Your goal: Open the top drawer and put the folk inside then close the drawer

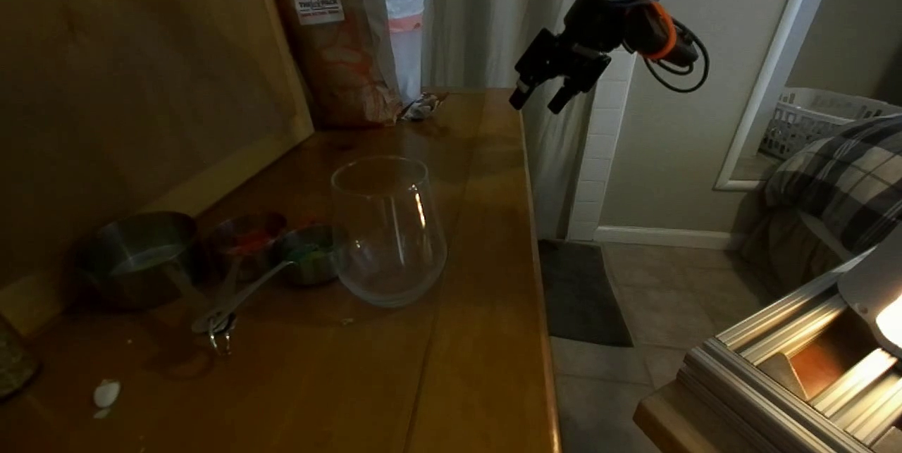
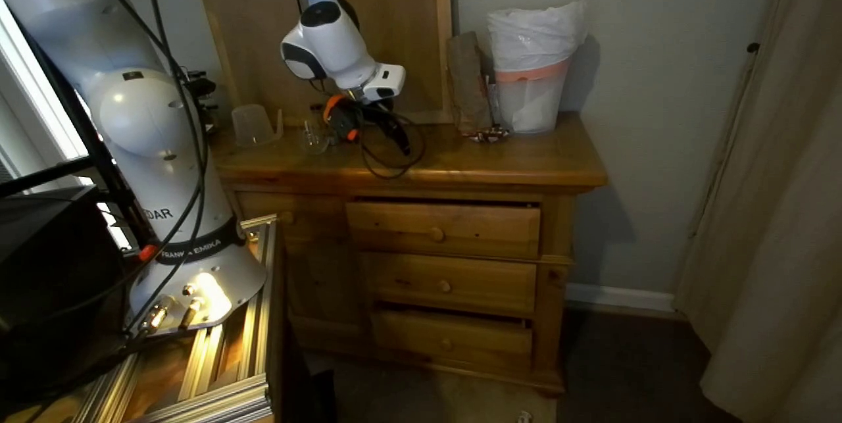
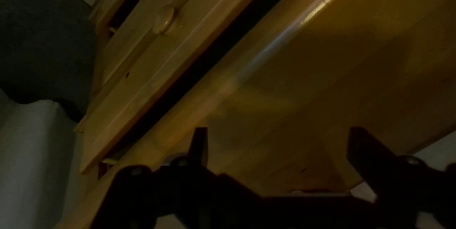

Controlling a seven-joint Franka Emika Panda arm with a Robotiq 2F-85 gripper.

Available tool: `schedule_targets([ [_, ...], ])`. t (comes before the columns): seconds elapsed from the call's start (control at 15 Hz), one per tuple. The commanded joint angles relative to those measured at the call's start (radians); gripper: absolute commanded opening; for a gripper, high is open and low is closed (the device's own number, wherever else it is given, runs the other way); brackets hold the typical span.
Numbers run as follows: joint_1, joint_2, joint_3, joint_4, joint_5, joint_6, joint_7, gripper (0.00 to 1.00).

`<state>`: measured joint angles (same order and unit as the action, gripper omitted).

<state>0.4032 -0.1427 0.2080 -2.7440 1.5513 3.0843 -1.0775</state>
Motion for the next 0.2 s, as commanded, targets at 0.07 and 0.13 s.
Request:
schedule_targets([
  [0.07,0.006,0.006,0.009,0.0,-0.002,0.018,0.017,1.0],
  [0.13,0.006,0.006,0.008,0.0,-0.002,0.019,0.017,1.0],
])
